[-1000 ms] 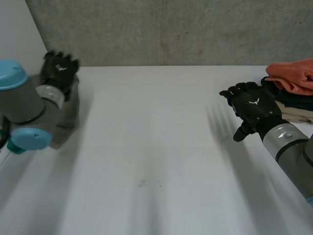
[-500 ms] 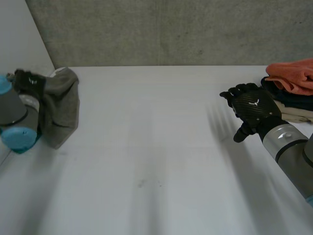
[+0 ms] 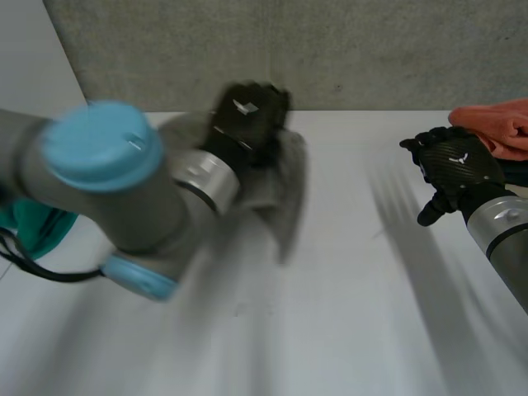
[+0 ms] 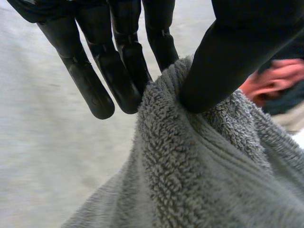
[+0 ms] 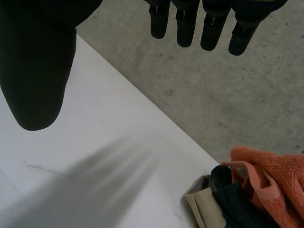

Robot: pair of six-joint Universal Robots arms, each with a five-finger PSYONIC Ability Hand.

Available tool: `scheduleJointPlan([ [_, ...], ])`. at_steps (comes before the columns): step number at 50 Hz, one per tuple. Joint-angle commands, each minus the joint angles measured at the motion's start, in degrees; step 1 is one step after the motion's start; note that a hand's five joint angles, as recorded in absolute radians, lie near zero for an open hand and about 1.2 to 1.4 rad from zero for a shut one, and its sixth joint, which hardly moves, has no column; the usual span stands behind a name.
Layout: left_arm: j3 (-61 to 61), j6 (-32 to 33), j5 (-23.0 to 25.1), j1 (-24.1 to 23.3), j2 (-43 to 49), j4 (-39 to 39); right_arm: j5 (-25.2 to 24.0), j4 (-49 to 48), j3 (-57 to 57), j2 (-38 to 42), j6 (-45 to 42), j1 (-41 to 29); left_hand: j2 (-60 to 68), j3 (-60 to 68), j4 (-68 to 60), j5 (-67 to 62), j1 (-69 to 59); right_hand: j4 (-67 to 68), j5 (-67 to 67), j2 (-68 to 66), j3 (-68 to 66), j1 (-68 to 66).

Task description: Fold the laundry.

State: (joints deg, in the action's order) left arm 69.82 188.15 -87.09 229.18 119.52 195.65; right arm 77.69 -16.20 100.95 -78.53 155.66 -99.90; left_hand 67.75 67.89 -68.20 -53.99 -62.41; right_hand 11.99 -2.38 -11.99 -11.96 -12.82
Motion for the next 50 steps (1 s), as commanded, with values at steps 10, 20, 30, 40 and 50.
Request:
scheduleJointPlan([
  [10, 3.6, 0.1, -0.8, -3.7, -0.8, -4.0, -0.8, 2.0, -2.5, 0.0, -0.1, 0.6, -56.2, -56.3, 56.6, 52.4, 50.8, -2.0, 2.4, 2.0, 2.0, 2.8],
  [20, 15.1, 4.4, -0.3, 10.4, -13.6, -3.1, -0.5, 28.4, -10.2, -3.5, -2.6, -3.5, -55.0, -55.2, 55.5, 51.2, 49.7, -2.0, 2.4, 2.0, 2.0, 2.8],
  [30, 10.7, 31.7, 8.3, 23.1, 1.9, -2.2, 5.3, 19.0, 2.4, -3.7, -1.5, -17.7, -54.2, -54.3, 54.6, 50.4, 48.8, -2.0, 2.4, 2.0, 2.0, 2.8],
  [40, 8.9, 26.4, 9.0, 24.1, 6.2, -2.3, 13.8, 7.2, 10.2, 4.3, -1.1, -22.1, -54.2, -54.3, 54.6, 50.4, 48.8, -0.8, 1.1, 0.8, 0.7, 1.6],
  [50, 10.0, 22.3, 9.0, 23.5, 4.1, -2.4, 13.8, -0.7, 10.2, 8.7, -1.8, -21.3, -54.2, -54.3, 54.6, 50.4, 48.8, 31.3, -30.9, -31.3, -31.3, -30.4],
])
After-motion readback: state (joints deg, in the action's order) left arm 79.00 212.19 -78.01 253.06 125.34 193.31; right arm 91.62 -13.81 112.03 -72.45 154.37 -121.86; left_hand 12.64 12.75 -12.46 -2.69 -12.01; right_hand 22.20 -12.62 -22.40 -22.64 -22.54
